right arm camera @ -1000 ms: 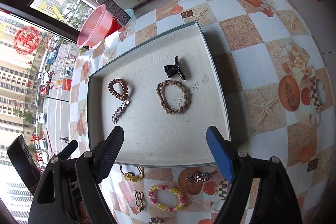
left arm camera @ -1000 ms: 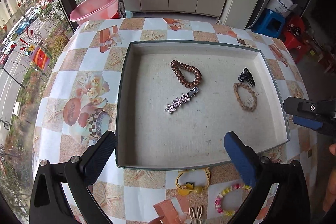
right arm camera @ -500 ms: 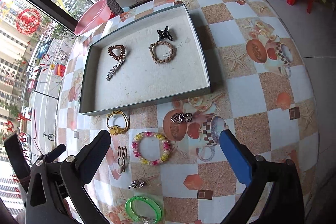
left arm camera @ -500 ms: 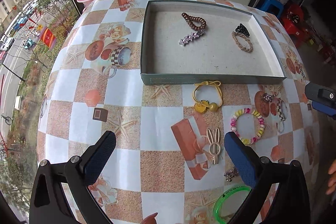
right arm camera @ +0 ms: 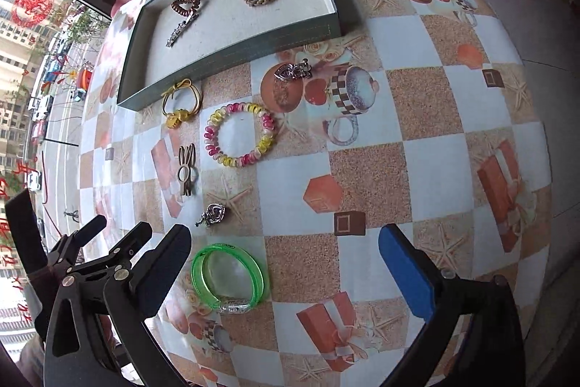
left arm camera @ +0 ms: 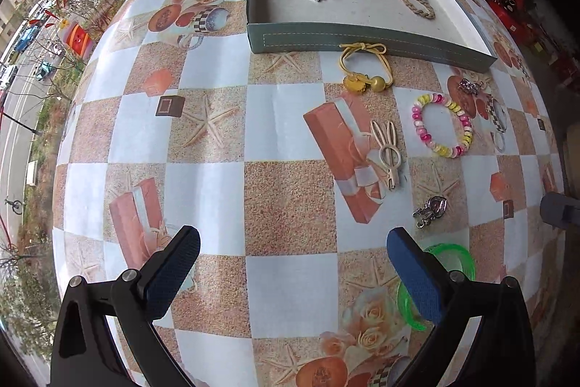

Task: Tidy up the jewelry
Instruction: 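Grasp the beige bunny-ear clip with the left gripper while the right gripper grasps the green bangle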

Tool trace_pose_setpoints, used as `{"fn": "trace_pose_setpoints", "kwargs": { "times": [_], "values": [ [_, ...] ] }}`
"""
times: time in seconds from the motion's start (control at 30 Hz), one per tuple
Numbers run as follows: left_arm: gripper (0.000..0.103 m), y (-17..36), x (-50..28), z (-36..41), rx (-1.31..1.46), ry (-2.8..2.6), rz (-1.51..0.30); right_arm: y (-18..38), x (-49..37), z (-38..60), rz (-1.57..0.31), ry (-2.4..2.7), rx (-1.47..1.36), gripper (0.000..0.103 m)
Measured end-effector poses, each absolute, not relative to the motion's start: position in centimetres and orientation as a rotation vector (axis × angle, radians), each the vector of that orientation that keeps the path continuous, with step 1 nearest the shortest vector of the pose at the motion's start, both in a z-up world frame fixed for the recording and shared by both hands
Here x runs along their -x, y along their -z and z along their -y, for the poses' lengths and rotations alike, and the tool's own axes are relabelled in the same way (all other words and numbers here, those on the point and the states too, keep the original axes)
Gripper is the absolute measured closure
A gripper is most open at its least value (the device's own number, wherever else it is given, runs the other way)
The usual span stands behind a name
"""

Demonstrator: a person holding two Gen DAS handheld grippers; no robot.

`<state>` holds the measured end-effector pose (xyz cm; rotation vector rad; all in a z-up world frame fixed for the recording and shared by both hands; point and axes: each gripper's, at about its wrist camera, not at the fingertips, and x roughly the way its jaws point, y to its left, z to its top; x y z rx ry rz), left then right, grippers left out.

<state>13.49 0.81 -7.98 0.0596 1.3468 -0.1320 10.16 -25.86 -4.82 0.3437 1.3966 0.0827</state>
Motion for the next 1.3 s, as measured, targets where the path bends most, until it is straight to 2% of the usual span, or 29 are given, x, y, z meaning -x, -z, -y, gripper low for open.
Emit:
{"fn": "trace_pose_setpoints", "kwargs": {
  "times": [0.43, 1.0, 1.17, 1.3],
  "values": [
    [0.000, 9.5, -14.1, -1.2, 0.038, 0.180, -1.387, 9.3, -5.9, 23.9, -1.526, -0.051, -0.255, 0.000],
    [0.000, 11.1, -19.5, 2.9, 0.000, 0.210, -1.385, 10.7, -5.1, 20.6, -1.519, -0.001, -0.184, 0.001],
    [0.000, 11.4, -20.2, 4.4, -0.052, 0.193, -1.380, 11.1, -6.1, 19.6, -1.519, 0.012, -0.152, 0.015],
    [0.000, 11.4, -20.0, 6.1, -0.097, 0.199, -1.368, 11.6, -6.5, 17.4, -1.517, 0.008, -0.096, 0.018]
  ]
}}
